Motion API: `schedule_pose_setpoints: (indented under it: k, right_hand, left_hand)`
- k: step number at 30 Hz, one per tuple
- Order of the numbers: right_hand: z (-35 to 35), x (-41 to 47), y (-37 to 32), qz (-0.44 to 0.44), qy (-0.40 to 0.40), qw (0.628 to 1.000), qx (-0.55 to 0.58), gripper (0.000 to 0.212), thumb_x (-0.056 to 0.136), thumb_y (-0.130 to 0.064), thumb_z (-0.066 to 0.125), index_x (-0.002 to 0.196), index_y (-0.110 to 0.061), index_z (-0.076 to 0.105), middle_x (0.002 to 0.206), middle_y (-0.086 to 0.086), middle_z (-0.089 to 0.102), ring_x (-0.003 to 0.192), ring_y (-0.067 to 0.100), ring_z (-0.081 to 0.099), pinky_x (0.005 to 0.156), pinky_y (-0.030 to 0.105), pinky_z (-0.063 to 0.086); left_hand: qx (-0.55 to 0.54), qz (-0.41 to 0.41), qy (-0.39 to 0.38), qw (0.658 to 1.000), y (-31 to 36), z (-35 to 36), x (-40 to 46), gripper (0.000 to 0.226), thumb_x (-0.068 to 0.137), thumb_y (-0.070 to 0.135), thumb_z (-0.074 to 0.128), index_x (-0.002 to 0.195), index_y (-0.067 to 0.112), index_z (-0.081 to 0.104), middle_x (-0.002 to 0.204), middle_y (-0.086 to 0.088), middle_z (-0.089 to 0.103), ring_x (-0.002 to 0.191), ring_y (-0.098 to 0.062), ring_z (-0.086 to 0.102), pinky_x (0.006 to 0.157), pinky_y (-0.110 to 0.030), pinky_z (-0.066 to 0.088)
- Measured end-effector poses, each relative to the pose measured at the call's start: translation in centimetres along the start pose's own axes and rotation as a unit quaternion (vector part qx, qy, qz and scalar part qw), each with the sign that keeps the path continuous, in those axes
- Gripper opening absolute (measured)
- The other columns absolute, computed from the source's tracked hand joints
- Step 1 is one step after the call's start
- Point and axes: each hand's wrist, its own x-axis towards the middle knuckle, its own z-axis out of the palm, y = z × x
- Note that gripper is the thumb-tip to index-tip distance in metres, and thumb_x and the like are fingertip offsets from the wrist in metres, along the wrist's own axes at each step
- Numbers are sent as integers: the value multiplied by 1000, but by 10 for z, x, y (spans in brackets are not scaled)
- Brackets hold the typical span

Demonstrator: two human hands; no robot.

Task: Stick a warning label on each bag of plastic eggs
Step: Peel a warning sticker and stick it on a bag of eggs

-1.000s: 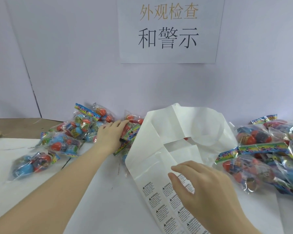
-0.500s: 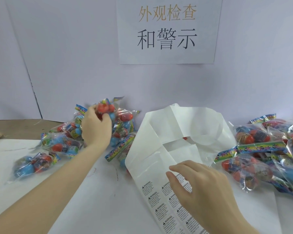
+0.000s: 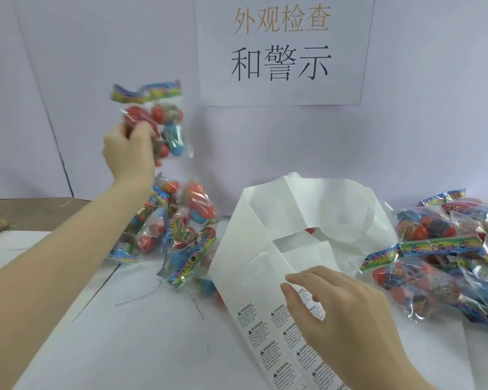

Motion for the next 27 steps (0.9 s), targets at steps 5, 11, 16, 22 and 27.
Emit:
schedule_pose_setpoints:
  k: [5, 11, 16, 22, 27]
  right_hand:
    - [-11, 6, -11, 150, -20, 977, 150, 25, 69, -49, 64, 86, -33, 71, 70, -21, 67, 57, 2, 58, 46, 20, 46]
    - [-22, 16, -10, 317, -44, 764, 559, 65, 44, -72, 72, 94, -29, 72, 93, -1, 73, 72, 16, 67, 57, 22, 52]
    - [-27, 21, -6, 352, 2, 726, 591, 33, 64, -38, 63, 87, -18, 77, 83, 8, 73, 65, 15, 66, 52, 21, 52]
    - [-25, 19, -6, 380, 105, 768, 505, 21, 64, -29, 63, 82, -19, 69, 64, 0, 72, 50, 7, 61, 48, 17, 50]
    - [-31, 20, -5, 365, 70, 766, 524, 18, 62, -32, 66, 70, -20, 76, 67, 3, 72, 49, 10, 61, 45, 17, 48]
  left_hand:
    - [-85, -51, -185, 978, 40, -8, -35, 5, 74, 9, 55, 74, 11, 60, 52, 5, 62, 42, -9, 58, 38, -16, 42]
    - [-113, -97, -424, 893, 41, -12, -110, 22, 59, 10, 57, 73, 13, 74, 71, -3, 71, 50, -18, 64, 41, -22, 50]
    - [-124, -146, -408, 893, 23, 1, -149, 30, 63, 9, 63, 90, 19, 68, 80, 1, 69, 59, -17, 67, 49, -23, 52]
    - [-115, -197, -323, 919, -1, 11, -186, 38, 76, 24, 70, 113, 23, 60, 101, -3, 70, 79, -12, 69, 74, -17, 52]
    - [-179, -221, -346, 894, -6, 0, -184, 48, 55, 26, 79, 97, 6, 68, 85, -8, 73, 63, -11, 65, 62, -19, 51]
